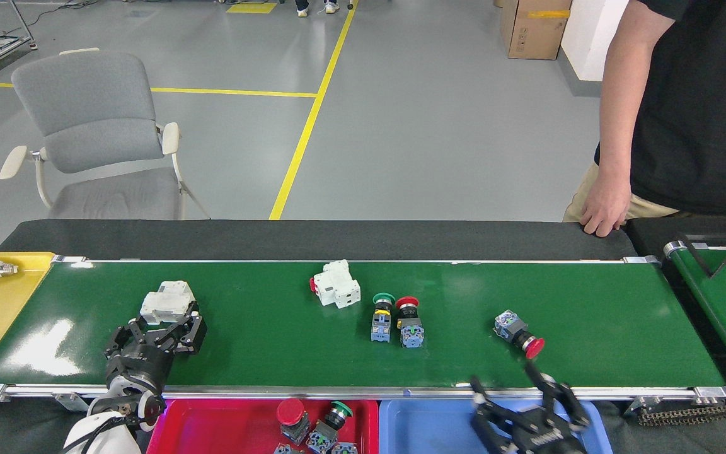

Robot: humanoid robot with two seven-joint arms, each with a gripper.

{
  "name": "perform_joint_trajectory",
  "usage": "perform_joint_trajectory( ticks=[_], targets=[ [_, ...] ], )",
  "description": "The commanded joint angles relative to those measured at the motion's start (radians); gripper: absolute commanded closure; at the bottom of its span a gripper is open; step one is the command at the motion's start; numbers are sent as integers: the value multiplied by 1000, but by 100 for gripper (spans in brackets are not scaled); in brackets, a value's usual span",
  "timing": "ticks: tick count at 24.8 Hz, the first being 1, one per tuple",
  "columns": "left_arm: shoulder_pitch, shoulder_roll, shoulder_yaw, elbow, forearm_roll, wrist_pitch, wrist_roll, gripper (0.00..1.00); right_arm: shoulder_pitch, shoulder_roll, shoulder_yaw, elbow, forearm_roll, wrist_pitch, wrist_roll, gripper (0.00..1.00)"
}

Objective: Pick switch part from conveyor to tray

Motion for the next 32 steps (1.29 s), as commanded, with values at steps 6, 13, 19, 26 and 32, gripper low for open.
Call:
perform_joint_trajectory(
  ticks=[6, 13, 19, 26, 32],
  targets=[
    [272, -60, -98, -414, -3, -344, 35, 79, -1, -14, -67, -16, 0, 44, -44, 0],
    [257, -69, -423, -460, -7, -439, -2, 78, -126, -48, 76, -3, 57, 38, 74, 0],
    [213, -140, -529, -453, -6, -422, -175, 7, -300, -113, 212, 59, 57, 44, 201, 0],
    [214, -166, -532, -450, 7, -405, -180, 0, -385, -103, 306, 174, 64, 48, 234, 0],
    [213, -173, -486, -473, 2, -391, -180, 0, -475, -88, 400, 275, 64, 134, 234, 43]
  ],
)
